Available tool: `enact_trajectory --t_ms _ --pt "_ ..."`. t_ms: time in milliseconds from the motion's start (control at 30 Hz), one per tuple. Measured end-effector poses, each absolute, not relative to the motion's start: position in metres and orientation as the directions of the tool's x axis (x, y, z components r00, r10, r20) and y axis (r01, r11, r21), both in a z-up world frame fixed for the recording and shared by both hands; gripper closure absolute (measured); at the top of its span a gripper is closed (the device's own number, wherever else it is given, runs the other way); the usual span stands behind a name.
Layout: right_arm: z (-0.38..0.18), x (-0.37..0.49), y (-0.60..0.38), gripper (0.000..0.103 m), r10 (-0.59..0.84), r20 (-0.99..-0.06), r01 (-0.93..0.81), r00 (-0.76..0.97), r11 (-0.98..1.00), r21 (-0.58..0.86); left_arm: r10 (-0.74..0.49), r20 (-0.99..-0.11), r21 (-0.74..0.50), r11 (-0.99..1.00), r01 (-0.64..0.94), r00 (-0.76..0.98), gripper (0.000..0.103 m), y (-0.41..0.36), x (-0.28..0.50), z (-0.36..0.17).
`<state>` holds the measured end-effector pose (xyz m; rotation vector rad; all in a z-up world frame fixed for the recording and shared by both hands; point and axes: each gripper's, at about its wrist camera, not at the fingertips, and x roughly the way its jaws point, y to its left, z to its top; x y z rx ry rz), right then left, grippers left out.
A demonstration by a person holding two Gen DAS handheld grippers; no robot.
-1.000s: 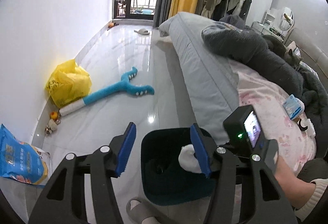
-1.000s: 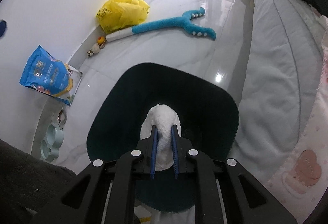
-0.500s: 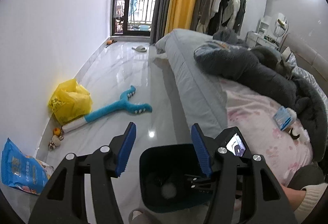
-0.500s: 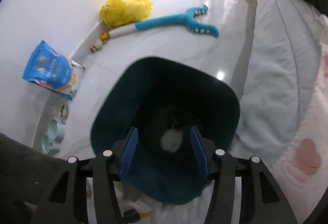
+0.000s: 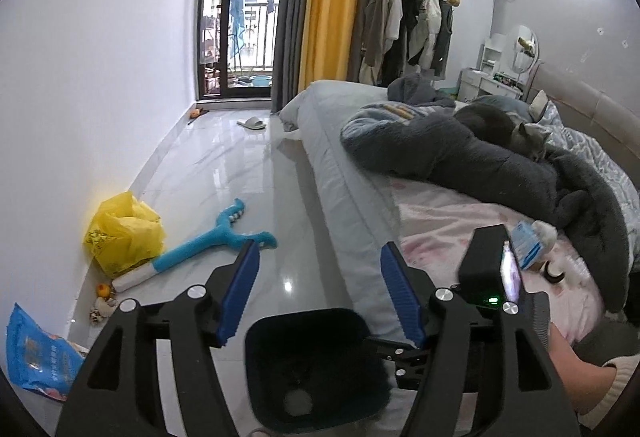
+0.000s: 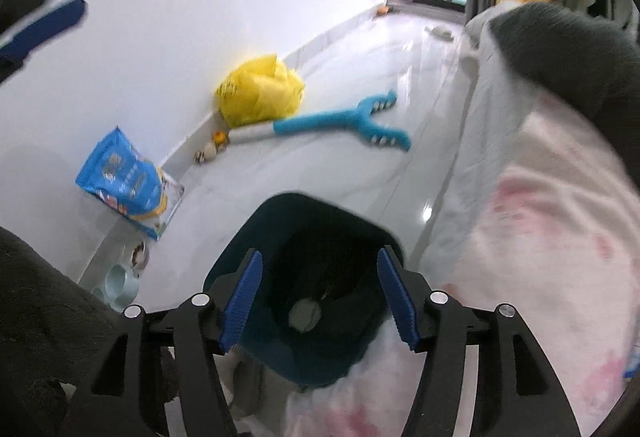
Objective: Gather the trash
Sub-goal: 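Drop the black bag and white cloth into the green bin, opening both tools, then move the left tool back to the bed and grasp the blue tissue pack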
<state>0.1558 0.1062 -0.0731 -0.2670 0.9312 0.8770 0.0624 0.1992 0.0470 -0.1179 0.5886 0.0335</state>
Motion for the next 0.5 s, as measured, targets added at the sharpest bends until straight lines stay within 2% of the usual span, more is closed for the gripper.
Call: enact_trajectory --t_ms 500 --pt "-0.019 0.157 -0.014 0.038 0.532 -0.699 -0.683 0.478 0.726 0.085 -0.113 -0.521 -0.116 0.991 0.061 0.846 0.032 0.109 0.101 0.061"
